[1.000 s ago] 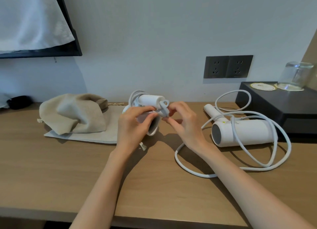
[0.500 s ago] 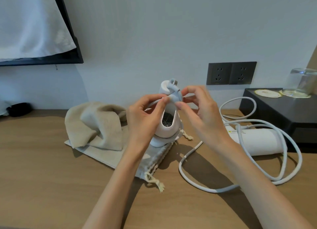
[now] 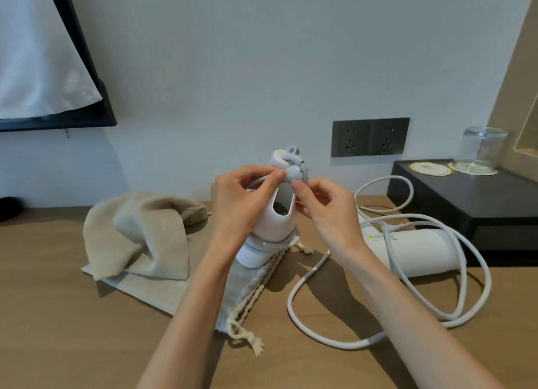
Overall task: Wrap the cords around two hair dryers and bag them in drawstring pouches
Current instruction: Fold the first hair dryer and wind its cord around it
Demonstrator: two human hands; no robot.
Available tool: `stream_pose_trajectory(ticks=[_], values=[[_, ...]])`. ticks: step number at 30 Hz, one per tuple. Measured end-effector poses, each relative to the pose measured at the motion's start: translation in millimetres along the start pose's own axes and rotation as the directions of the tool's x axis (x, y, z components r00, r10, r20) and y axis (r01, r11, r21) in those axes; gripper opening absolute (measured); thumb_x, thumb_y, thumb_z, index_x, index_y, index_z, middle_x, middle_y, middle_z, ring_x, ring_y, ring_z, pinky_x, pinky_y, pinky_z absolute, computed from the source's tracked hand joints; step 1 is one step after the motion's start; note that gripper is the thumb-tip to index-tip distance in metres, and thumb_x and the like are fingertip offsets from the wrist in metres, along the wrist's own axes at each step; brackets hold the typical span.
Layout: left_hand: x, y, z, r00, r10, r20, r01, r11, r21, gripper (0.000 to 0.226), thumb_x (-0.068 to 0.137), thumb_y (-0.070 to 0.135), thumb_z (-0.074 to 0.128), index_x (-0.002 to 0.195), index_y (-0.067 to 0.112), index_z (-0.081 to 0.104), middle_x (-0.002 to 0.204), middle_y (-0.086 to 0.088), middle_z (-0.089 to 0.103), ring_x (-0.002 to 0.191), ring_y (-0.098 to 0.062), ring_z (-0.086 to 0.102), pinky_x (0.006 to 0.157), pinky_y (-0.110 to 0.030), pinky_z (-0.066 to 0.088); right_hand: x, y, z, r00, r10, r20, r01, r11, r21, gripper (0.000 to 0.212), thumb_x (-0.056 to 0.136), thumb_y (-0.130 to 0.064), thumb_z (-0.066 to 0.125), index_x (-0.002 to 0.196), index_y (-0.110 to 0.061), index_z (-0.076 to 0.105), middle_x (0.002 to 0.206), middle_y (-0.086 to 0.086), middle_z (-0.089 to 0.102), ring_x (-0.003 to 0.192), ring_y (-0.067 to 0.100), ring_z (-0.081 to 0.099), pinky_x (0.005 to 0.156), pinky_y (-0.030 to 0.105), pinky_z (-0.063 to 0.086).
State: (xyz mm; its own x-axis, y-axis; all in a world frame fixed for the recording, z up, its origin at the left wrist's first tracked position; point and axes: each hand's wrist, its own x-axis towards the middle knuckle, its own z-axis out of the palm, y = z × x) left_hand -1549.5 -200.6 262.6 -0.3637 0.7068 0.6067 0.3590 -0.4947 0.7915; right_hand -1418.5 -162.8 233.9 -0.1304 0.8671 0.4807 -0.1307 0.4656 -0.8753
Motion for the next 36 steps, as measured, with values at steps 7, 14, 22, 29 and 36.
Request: stream_pose_trajectory(ticks=[7, 14, 22, 29, 36], values=[[-3, 7, -4, 0.998, 0.058, -0.013, -0.057, 0.995, 0.082, 0.006, 0.076, 0.019, 0.079, 0.08, 0.022, 0.076, 0.076, 0.015, 0.072, 0.075, 0.004, 0.068, 0.068, -0.011, 0.05, -7, 0, 4, 0.966, -0.23, -0.117, 0.189, 0.939, -0.288, 0.016, 0.086, -0.03, 0.068, 0.076, -0.018, 0.07, 0.07, -0.009, 0.069, 0.07, 0.009, 0.067, 0.068, 0.038, 0.058], [-3, 12, 0, 0.999, 0.05, 0.005, -0.05, 0.99, 0.135, 0.008, 0.075, 0.021, 0.08, 0.075, 0.028, 0.076, 0.076, 0.023, 0.069, 0.074, 0.006, 0.067, 0.069, -0.012, 0.052, -12, -6, -2, 0.903, -0.405, -0.143, 0.277, 0.804, -0.526, 0.02, 0.084, -0.031, 0.07, 0.077, -0.014, 0.077, 0.065, 0.001, 0.071, 0.06, 0.019, 0.064, 0.055, 0.043, 0.053], [-9, 17, 6, 0.99, 0.13, 0.049, -0.138, 0.961, 0.24, 0.009, 0.075, 0.022, 0.08, 0.083, 0.022, 0.079, 0.079, 0.008, 0.074, 0.074, 0.007, 0.067, 0.07, -0.018, 0.055, -8, -14, -18, 0.984, -0.08, -0.16, 0.024, 0.946, -0.324, 0.01, 0.071, -0.045, 0.077, 0.07, -0.035, 0.075, 0.065, -0.011, 0.071, 0.07, 0.01, 0.07, 0.067, 0.043, 0.059], [-13, 18, 18, 0.978, 0.208, 0.027, -0.205, 0.915, 0.348, 0.008, 0.076, 0.022, 0.077, 0.084, 0.023, 0.079, 0.08, 0.005, 0.074, 0.076, -0.002, 0.069, 0.069, -0.034, 0.057, -14, -19, -21, 0.967, -0.178, -0.185, 0.092, 0.913, -0.398, 0.012, 0.075, -0.037, 0.077, 0.065, -0.031, 0.074, 0.061, 0.004, 0.071, 0.064, 0.025, 0.068, 0.061, 0.046, 0.055], [-15, 18, 21, 0.974, 0.228, 0.011, -0.215, 0.899, 0.381, 0.008, 0.076, 0.023, 0.076, 0.084, 0.022, 0.079, 0.08, 0.002, 0.074, 0.076, -0.008, 0.071, 0.067, -0.037, 0.056, -18, -16, -16, 0.933, -0.26, -0.248, 0.115, 0.869, -0.481, 0.016, 0.077, -0.038, 0.076, 0.075, -0.022, 0.078, 0.057, -0.005, 0.068, 0.06, 0.021, 0.065, 0.059, 0.043, 0.055]])
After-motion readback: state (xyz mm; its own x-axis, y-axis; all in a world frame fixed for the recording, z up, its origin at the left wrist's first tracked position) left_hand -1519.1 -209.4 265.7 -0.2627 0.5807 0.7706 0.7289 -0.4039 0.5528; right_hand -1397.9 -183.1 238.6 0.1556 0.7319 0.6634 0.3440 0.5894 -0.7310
